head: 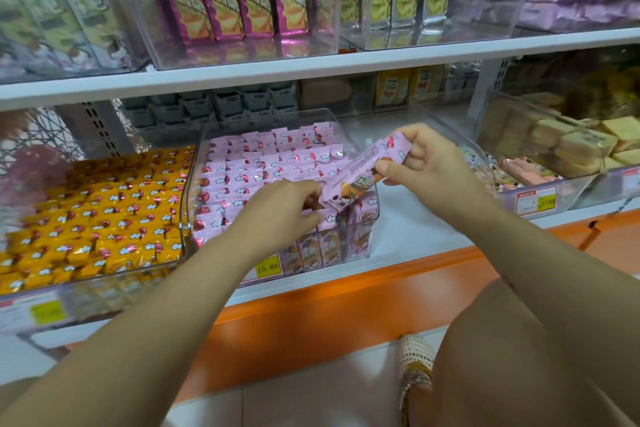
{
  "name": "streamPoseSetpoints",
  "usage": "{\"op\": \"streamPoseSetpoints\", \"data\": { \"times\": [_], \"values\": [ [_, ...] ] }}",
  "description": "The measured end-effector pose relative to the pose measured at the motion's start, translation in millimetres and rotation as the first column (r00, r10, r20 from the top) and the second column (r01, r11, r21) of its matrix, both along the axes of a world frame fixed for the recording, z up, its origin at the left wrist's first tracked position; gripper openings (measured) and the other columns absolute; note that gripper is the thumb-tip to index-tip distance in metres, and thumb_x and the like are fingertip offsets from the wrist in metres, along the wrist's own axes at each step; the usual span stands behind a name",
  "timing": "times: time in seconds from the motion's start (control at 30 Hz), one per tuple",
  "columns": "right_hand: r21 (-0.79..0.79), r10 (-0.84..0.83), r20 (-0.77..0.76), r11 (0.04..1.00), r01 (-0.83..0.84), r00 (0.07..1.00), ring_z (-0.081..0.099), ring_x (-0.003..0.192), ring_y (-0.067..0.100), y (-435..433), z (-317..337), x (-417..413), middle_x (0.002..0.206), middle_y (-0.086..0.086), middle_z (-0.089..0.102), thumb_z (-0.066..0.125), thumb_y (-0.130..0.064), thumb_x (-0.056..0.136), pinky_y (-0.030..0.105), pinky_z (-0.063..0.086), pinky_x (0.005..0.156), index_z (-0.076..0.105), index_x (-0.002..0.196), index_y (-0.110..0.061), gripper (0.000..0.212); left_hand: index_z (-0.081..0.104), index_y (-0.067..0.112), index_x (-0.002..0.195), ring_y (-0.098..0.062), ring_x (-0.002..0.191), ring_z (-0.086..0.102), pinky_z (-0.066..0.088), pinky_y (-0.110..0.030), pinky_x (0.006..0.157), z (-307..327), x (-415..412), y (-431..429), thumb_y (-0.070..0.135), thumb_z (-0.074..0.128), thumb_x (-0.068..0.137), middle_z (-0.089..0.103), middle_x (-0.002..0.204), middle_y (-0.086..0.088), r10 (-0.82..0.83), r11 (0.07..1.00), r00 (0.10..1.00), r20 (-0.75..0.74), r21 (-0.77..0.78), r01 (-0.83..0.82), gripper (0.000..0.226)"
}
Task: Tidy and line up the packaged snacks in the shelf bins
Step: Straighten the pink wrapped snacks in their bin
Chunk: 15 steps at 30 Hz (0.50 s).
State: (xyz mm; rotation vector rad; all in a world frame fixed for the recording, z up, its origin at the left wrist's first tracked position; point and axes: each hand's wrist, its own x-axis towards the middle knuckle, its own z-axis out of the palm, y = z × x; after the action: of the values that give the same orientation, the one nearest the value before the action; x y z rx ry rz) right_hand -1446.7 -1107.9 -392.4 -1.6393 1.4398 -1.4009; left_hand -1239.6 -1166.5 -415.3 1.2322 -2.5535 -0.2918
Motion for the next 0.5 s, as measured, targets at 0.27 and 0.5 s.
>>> {"op": "streamPoseSetpoints", "data": {
  "times": [0.27,0.5],
  "values": [
    [0.079,0.100,-0.613,0.995,-0.065,0.784,0.059,0.070,0.008,-15,27,6,0.077,-0.012,0.058,0.072,-0.017,0.082,0.027,0.047,0.064,0.055,0.092,-0.027,0.022,0.069,0.020,0.101,-0.019,0.094,0.062,0.049,-0.036,0.087,-7,0,1,0.011,0.056,0.091,0.069,0.101,0.003,0.042,0.999,0.992,-0.117,-0.015,-0.044,0.019],
    [0.126,0.164,-0.845,0.986,-0.109,0.508,0.054,0.093,0.015,-29,-2,27,0.102,-0.001,0.064,0.070,-0.026,0.083,0.030,0.041,0.078,0.063,0.113,-0.017,0.032,0.064,0.017,0.108,-0.020,0.095,0.059,0.049,-0.039,0.079,-12,0,5,0.010,0.055,0.092,0.063,0.106,0.000,-0.037,0.997,0.983,-0.177,-0.075,0.024,0.020]
  ]
}}
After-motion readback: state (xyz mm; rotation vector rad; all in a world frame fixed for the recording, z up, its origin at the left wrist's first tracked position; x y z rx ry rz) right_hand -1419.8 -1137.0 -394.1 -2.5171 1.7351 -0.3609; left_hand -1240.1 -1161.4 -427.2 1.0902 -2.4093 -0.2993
